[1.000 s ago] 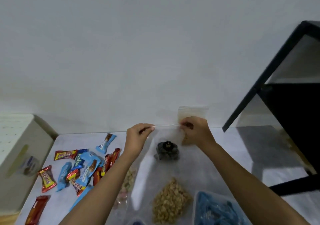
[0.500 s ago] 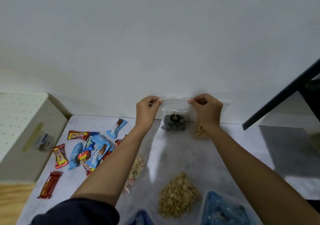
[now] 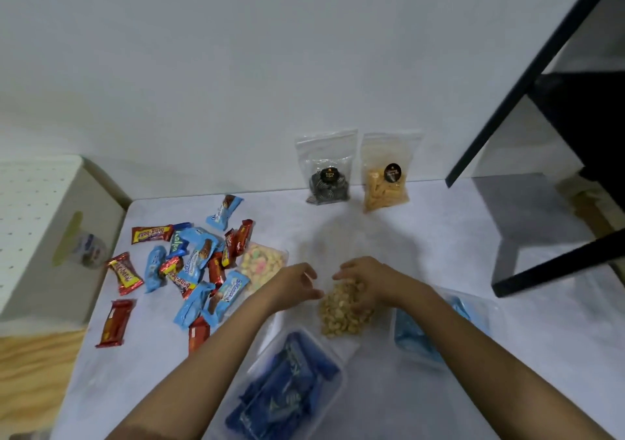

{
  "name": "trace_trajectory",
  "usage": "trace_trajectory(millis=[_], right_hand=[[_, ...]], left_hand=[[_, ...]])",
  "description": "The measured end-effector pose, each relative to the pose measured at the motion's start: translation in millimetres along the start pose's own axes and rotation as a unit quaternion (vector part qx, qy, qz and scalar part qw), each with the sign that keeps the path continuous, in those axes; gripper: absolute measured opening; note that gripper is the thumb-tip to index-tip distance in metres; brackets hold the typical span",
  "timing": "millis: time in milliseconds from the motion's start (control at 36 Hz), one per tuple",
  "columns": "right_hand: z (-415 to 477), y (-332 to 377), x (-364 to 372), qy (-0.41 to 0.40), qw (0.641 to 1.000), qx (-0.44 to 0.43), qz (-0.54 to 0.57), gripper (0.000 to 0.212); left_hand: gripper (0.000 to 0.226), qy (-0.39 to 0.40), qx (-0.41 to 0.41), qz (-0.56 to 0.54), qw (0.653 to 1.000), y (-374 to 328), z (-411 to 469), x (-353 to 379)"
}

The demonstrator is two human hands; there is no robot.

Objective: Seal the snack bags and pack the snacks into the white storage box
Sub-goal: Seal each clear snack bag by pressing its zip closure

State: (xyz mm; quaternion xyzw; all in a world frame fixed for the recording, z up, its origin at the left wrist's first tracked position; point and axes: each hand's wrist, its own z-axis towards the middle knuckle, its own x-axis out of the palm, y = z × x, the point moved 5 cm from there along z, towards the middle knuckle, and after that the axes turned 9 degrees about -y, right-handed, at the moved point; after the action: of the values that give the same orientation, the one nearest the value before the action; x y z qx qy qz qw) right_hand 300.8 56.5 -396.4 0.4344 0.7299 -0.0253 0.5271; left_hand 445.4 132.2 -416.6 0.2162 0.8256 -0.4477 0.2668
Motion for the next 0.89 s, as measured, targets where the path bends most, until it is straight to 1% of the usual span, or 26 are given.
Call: trace_trajectory(millis=[28, 83, 139, 194, 250, 333, 389, 528, 611, 667, 722, 778, 833, 889], right_hand=[[-4, -1, 9, 0.022, 0.999, 0.003, -0.047, 0.072], [-12, -1, 21, 0.031, 0.994, 0.006, -0.105, 0.08], [-17, 1, 27, 0.019, 0.993, 0.011, -0.112, 0.081], [-19, 3, 28, 0.005, 0.993, 0.01, -0.114, 0.081], [-17, 3, 25, -0.013, 0.994, 0.013, -0.105, 0.078], [-9, 0, 19, -0.048, 0.994, 0.016, -0.094, 0.072], [1, -3, 12, -0.076, 0.993, 0.015, -0.093, 0.073], [20, -7, -5, -0.194, 0.979, 0.014, -0.063, 0.066], [18, -7, -5, -0.226, 0.973, -0.004, -0.034, 0.066], [14, -7, 0, -0.207, 0.978, -0.029, -0.018, 0.063], [7, -5, 7, -0.149, 0.987, -0.037, -0.04, 0.06], [1, -5, 15, -0.084, 0.993, -0.026, -0.079, 0.058], [-2, -4, 21, -0.059, 0.993, -0.023, -0.096, 0.06], [-3, -1, 26, -0.052, 0.993, -0.026, -0.101, 0.062]], left_hand=[[0.041, 0.011, 0.007, 0.017, 1.0, 3, -5, 5], [0.045, 0.013, 0.034, 0.033, 0.999, 7, -11, 15], [0.047, 0.009, 0.064, 0.037, 0.997, 8, -15, 24], [0.05, 0.0, 0.076, 0.029, 0.997, 9, -16, 30], [0.052, -0.014, 0.088, 0.027, 0.996, 8, -13, 30], [0.051, -0.045, 0.097, 0.019, 0.994, 10, -6, 25], [0.049, -0.068, 0.094, 0.012, 0.993, 11, 1, 19], [0.05, -0.118, 0.095, 0.024, 0.988, 14, 16, 5], [0.052, -0.132, 0.111, 0.045, 0.984, 17, 17, 3], [0.055, -0.124, 0.124, 0.064, 0.982, 19, 16, 5], [0.06, -0.095, 0.142, 0.089, 0.981, 22, 15, 7], [0.067, -0.054, 0.154, 0.109, 0.981, 26, 14, 8], [0.071, -0.033, 0.161, 0.117, 0.979, 28, 14, 7], [0.066, -0.041, 0.17, 0.12, 0.977, 27, 13, 5]])
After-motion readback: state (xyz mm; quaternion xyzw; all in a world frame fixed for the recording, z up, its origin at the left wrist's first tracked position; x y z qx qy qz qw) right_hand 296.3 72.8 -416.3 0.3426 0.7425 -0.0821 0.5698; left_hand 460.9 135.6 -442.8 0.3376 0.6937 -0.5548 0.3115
